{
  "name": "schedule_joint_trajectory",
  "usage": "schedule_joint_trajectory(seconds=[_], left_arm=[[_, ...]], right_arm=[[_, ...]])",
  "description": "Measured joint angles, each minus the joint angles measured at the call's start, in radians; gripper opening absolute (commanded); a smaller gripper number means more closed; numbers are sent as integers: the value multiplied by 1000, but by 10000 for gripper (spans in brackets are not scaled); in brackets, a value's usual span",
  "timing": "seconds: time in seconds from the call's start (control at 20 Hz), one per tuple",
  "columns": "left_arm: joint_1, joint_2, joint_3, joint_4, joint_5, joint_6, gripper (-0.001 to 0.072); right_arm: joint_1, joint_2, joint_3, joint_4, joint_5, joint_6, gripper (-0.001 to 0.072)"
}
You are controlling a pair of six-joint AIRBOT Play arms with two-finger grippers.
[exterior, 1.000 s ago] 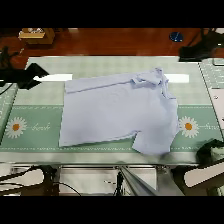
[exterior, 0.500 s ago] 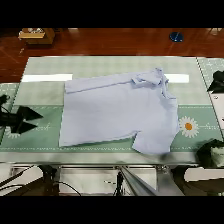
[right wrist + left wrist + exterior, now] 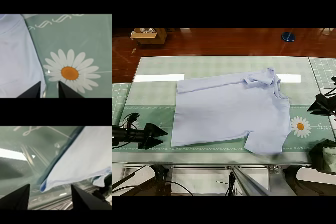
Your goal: Fold the shirts.
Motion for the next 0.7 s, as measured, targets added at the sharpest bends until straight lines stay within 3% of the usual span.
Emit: schedule_joint_trajectory(seconds=[0.45,0.5,0.55,0.6,0.7], left_arm=[[-282,-119,-9,-43,35,-45,580],[-316,-142,-9,-55,32,-49,405],[-340,-159,-7,-55,42,-53,133],[-359,-173,-7,-46,72,-56,22],[-380,-187,-3,-72,89,-56,23]], right_arm=[[-3,20,-52,32,-27,-19,297],[-4,26,-53,35,-28,-21,298],[-4,32,-53,35,-28,-21,298],[-4,39,-53,35,-30,-21,303],[-4,52,-55,36,-32,-23,366]])
